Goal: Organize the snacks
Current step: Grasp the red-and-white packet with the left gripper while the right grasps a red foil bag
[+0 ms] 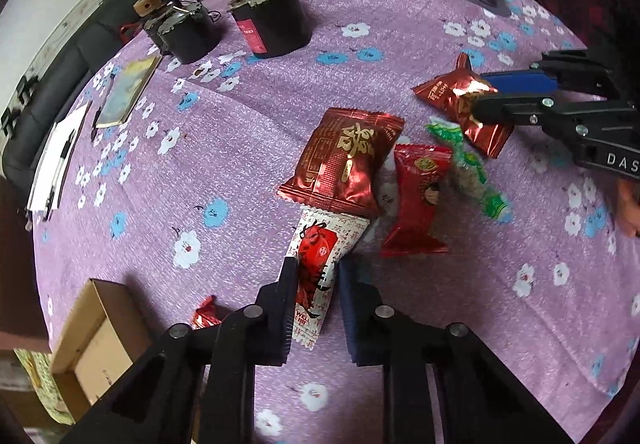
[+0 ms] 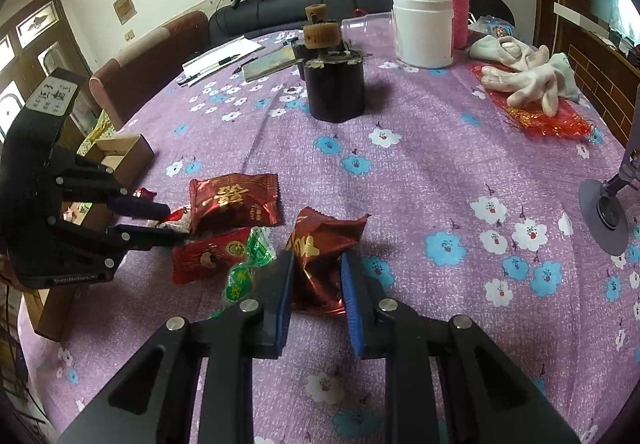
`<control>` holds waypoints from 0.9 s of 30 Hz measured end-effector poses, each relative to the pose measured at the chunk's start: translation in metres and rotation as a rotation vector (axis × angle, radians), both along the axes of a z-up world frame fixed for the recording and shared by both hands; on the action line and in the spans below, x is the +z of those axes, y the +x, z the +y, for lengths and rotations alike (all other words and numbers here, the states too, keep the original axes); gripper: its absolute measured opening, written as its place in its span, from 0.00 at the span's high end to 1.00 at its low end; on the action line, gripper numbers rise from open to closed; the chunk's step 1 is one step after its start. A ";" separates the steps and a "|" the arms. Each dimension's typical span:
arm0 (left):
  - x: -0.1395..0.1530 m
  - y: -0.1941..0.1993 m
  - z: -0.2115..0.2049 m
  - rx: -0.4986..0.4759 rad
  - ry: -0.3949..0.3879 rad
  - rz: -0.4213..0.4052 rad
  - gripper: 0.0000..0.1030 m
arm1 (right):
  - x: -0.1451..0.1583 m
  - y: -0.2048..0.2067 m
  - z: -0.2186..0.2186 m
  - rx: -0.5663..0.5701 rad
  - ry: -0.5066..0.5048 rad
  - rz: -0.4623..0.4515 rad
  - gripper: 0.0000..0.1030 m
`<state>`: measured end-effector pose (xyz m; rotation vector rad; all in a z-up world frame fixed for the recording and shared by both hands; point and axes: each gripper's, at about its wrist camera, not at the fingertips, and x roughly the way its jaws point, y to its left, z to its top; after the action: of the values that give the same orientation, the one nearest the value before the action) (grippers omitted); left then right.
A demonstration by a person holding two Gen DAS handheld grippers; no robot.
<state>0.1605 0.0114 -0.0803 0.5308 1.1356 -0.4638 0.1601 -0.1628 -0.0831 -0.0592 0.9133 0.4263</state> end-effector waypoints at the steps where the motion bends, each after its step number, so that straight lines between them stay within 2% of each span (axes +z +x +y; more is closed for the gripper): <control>1: 0.001 -0.002 -0.001 0.006 -0.008 -0.006 0.81 | 0.001 -0.001 -0.001 0.000 0.002 -0.001 0.79; 6: 0.008 -0.015 -0.004 0.027 -0.047 -0.034 0.82 | 0.003 -0.004 -0.003 0.001 0.013 -0.005 0.79; 13: 0.030 -0.025 0.005 0.089 -0.168 -0.068 0.82 | 0.009 -0.009 -0.003 0.004 0.038 -0.017 0.79; 19: 0.037 -0.036 0.013 0.133 -0.239 -0.082 0.82 | 0.017 -0.016 0.001 0.014 0.047 -0.034 0.79; 27: 0.056 -0.051 0.049 0.241 -0.327 -0.131 0.82 | 0.035 -0.029 0.016 0.053 0.068 -0.064 0.79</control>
<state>0.1094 0.0603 -0.0248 0.1344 0.9591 -0.3889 0.1316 -0.1468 -0.0482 -0.0345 0.8346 0.5021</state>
